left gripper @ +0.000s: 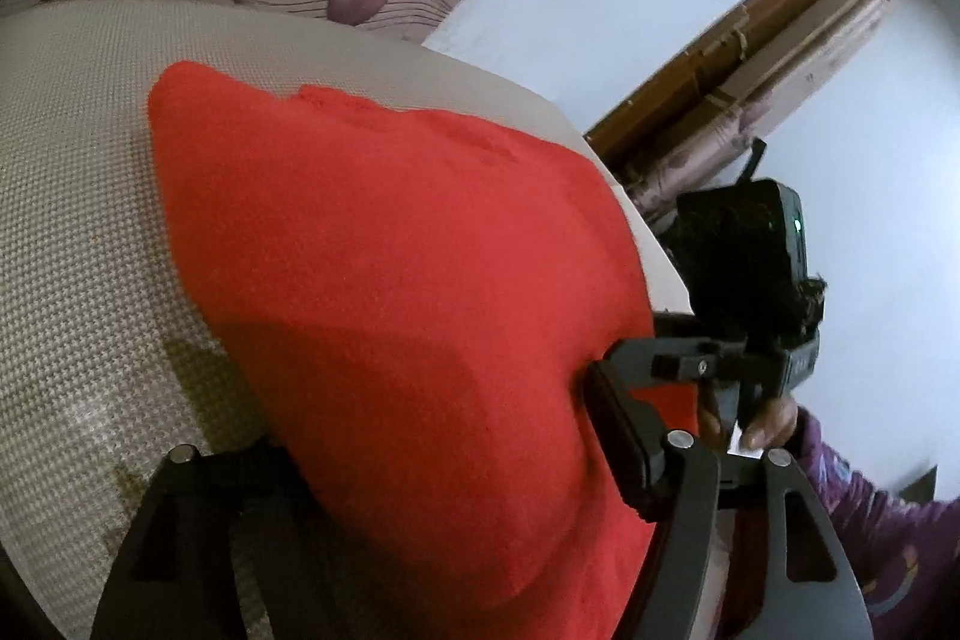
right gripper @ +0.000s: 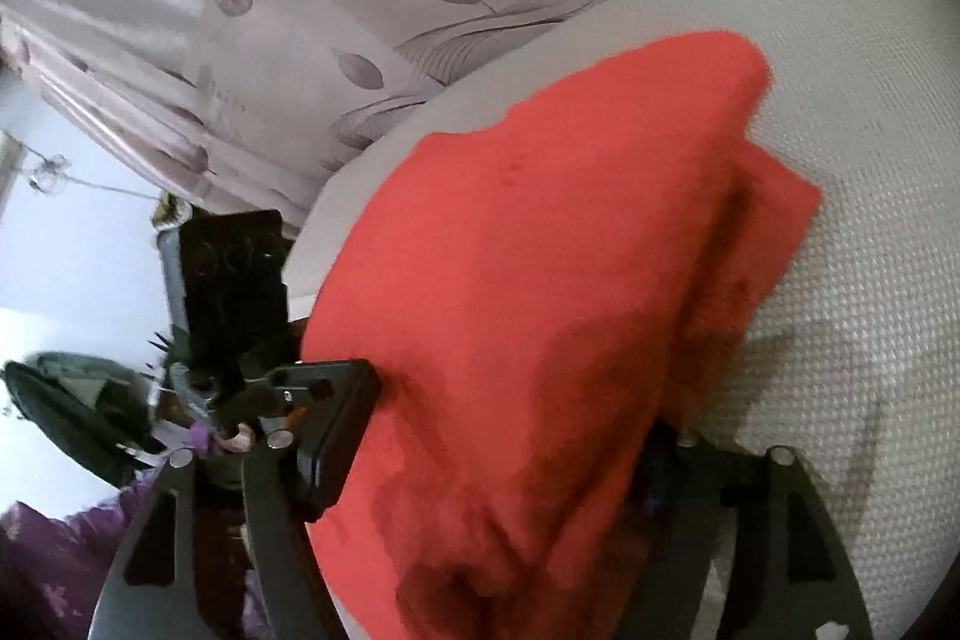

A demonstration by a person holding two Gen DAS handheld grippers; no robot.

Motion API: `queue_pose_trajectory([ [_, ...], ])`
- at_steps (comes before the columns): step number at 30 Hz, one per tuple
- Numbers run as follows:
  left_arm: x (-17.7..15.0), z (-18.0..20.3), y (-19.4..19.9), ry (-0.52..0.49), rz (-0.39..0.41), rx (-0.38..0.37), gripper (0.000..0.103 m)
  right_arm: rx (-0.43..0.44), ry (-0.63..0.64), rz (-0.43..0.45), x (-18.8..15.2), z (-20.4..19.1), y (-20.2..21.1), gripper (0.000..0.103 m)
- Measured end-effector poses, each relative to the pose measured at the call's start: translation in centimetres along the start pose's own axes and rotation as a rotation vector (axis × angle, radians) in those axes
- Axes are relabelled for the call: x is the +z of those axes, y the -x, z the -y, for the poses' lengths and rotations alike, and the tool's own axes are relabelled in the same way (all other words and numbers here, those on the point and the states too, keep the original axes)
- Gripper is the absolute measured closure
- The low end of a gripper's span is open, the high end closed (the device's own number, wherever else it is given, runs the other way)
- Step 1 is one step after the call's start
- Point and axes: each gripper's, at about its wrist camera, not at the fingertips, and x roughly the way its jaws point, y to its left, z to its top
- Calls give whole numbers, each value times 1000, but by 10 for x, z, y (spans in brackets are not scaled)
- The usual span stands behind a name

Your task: Fold small clothes

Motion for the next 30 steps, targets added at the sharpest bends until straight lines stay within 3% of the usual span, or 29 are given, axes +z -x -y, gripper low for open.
queue_pose_trajectory([
  [1,0,-2,0,6,-1,16,54,-11,3,1,0,0,-1,36],
  [3,0,-5,0,22,1,35,60,-27,-28,-18,-1,6,-5,67],
  [5,-1,2,-1,-7,9,87,62,-5,-58,-10,-2,11,-4,72],
  [8,-5,19,0,-56,31,184,65,-28,-42,12,-5,3,-4,75],
  [16,-25,51,24,-145,63,348,65,-5,-59,59,-22,-21,-6,76],
  [30,-81,72,103,-185,111,524,65,55,-16,53,-64,-102,-33,76],
])
